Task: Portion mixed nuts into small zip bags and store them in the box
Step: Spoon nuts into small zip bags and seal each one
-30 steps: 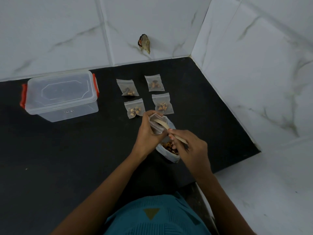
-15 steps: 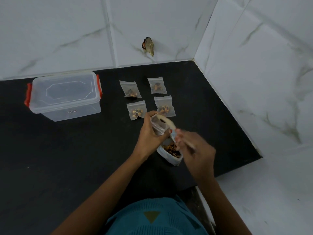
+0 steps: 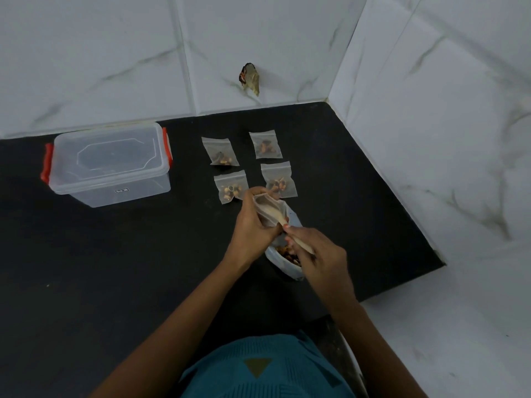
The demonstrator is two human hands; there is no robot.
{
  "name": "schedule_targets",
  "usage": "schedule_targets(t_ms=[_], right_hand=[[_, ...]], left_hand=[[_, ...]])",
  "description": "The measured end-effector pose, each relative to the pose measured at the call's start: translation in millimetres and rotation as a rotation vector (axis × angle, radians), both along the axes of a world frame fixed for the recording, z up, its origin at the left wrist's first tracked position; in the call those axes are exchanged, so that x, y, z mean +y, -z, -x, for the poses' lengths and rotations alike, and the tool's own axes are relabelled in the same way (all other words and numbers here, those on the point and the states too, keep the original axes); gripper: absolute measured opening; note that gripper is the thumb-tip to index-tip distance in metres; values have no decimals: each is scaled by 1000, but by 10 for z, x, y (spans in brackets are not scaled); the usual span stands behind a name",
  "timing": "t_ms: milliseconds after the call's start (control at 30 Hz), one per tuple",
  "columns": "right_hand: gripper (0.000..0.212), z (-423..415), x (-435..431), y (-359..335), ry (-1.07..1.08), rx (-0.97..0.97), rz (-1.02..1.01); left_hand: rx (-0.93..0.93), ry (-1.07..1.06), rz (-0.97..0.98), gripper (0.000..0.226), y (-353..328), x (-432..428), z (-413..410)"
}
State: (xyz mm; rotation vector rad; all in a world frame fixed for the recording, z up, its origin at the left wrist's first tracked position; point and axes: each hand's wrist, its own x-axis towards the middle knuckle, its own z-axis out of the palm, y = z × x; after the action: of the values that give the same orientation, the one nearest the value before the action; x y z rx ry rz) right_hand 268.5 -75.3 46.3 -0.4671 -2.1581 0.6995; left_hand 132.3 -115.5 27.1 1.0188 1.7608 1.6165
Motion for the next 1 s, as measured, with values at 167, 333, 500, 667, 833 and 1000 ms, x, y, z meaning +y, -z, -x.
schedule_targets(t_ms=[167,333,500,667,833,1000], right_hand=[[25,11,-34,-77,106,129,412],[18,26,4,-180,153,311,813],[15,-23,5,-121,106,284,556],[27,-50,-3,106,-29,-6,-25],[29,-74,38,117,-3,-32,-196],[23,-57,56,137,-9,-12,-74]], left_hand=[[8,-6,20,54,13,-15,-4],[4,-6,30,54,2,-2,-1],[-23,3,35,54,3,-8,-8],[-1,7,23,55,10,-27,11],[0,6,39,57,13,-33,19],[-13,13,31,57,-15,-20,13]])
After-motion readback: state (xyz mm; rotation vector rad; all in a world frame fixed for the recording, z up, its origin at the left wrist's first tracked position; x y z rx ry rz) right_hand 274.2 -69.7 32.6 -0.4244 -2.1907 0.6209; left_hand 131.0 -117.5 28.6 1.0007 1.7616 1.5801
